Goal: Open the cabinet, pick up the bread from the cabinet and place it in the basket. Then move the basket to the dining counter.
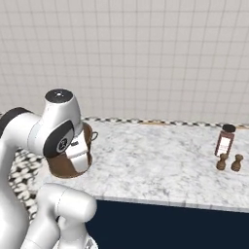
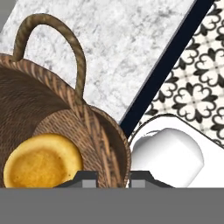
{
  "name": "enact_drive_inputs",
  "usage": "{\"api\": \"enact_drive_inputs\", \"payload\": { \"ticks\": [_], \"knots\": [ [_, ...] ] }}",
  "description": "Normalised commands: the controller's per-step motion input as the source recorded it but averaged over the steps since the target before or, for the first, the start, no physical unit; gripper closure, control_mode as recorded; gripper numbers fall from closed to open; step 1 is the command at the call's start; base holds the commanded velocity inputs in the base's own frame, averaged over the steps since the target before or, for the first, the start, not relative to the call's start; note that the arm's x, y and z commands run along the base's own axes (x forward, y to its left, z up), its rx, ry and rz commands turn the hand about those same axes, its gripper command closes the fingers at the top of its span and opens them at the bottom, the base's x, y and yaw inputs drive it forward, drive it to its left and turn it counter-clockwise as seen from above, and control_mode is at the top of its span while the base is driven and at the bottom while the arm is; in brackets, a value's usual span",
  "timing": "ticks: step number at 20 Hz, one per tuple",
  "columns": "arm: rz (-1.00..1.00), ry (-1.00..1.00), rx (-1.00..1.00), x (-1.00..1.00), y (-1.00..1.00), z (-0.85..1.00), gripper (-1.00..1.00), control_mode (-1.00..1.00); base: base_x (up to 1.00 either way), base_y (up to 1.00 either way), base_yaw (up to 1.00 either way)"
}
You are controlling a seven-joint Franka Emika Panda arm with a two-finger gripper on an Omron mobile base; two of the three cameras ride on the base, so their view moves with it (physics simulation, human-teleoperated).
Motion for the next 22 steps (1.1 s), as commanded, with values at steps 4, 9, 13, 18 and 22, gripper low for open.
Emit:
{"api": "enact_drive_inputs", "payload": {
  "ticks": [4,9,13,18,22],
  "knots": [
    [0.07,0.0,0.0,0.62,-0.04,0.0,1.0,-1.0,0.0,0.0,0.0],
    [0.05,0.0,0.0,0.93,-0.01,-0.1,1.0,-1.0,0.0,0.0,0.0],
    [0.03,0.0,0.0,0.99,0.0,-0.24,1.0,-1.0,0.0,0.0,0.0],
    [0.02,0.01,-0.02,0.85,0.0,-0.66,1.0,-1.0,0.0,0.0,0.0],
    [0.0,0.01,-0.09,0.66,0.0,-0.99,1.0,-1.0,0.0,0.0,0.0]
  ]
}}
